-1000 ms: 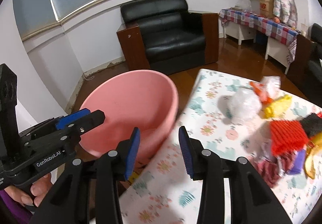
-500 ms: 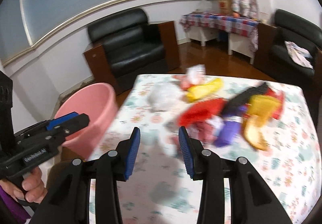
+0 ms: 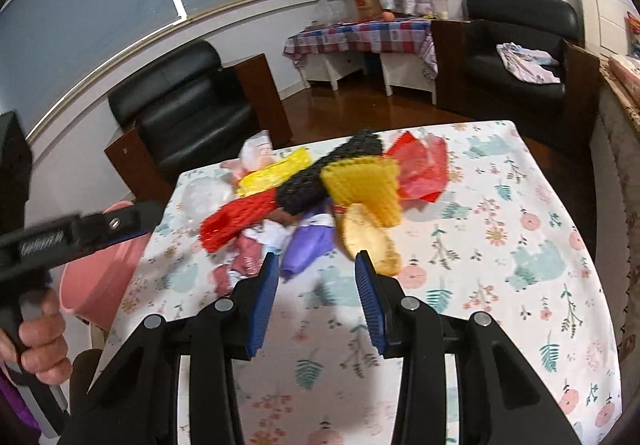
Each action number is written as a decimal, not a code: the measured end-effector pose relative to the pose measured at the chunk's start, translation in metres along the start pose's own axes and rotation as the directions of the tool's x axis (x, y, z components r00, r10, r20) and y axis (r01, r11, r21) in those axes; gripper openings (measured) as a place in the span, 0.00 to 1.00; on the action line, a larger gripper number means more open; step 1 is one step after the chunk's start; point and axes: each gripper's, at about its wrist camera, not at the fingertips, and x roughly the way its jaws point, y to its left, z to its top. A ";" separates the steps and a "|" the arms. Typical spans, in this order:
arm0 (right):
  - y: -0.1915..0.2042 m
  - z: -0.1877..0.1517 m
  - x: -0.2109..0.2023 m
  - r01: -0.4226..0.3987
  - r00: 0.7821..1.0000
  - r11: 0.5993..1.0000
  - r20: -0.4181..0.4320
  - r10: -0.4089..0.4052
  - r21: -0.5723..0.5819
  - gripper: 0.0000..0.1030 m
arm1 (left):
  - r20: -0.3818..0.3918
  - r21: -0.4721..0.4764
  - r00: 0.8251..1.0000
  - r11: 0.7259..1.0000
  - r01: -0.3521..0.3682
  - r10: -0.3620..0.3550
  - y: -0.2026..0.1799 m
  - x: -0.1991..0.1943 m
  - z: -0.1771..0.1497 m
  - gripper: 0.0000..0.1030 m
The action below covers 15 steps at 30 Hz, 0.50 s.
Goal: Collect trash
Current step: 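Grasp the red foam net with the left tool while the right tool grasps the yellow foam net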
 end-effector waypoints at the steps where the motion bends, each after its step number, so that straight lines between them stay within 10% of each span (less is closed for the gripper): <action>1: -0.003 0.000 0.001 0.002 1.000 1.000 -0.002 -0.002 0.004 0.38 | -0.010 -0.010 1.000 1.000 0.001 -0.001 -0.001 0.006 0.003 0.40; 15: -0.026 0.003 0.028 0.024 0.999 0.998 -0.043 -0.021 0.063 0.39 | -0.180 -0.139 0.980 0.988 0.065 -0.089 0.005 0.068 0.010 0.40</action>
